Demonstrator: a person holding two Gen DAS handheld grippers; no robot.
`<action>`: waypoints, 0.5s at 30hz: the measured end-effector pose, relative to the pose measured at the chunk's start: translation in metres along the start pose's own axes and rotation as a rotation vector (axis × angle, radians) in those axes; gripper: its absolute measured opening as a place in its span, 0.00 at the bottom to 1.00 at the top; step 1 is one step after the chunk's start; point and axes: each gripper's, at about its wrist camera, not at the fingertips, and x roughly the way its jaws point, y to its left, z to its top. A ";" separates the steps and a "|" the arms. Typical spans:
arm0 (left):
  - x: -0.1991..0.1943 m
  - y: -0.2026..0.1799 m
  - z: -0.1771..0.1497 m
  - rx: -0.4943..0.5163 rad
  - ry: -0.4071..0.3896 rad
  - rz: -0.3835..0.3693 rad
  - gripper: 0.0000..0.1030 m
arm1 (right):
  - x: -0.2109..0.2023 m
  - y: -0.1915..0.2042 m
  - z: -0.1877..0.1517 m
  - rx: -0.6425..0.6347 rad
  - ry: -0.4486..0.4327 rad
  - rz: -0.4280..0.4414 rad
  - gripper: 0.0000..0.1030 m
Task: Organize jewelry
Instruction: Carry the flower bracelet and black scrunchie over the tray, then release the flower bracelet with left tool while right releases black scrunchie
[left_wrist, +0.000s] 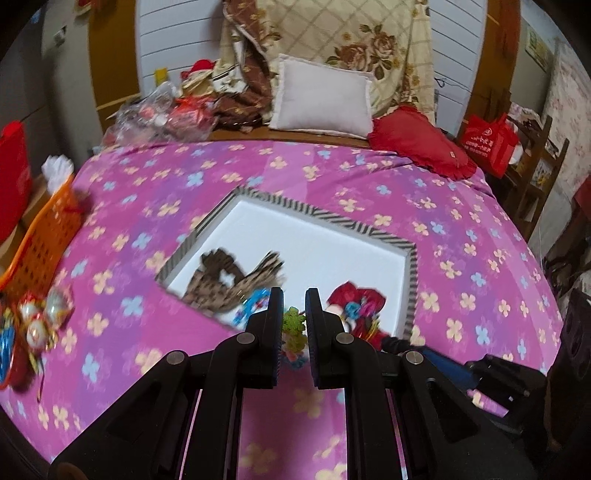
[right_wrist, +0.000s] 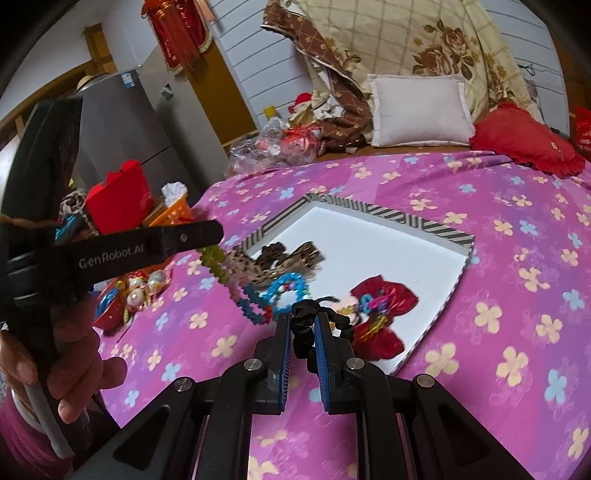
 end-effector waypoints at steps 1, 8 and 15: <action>0.004 -0.004 0.003 0.005 0.001 -0.001 0.10 | 0.002 -0.003 0.001 0.006 0.000 -0.004 0.12; 0.044 -0.018 0.018 0.019 0.027 0.005 0.10 | 0.024 -0.021 0.009 0.020 0.025 -0.035 0.12; 0.086 0.002 0.012 -0.001 0.087 0.058 0.10 | 0.051 -0.026 0.012 0.006 0.058 -0.062 0.12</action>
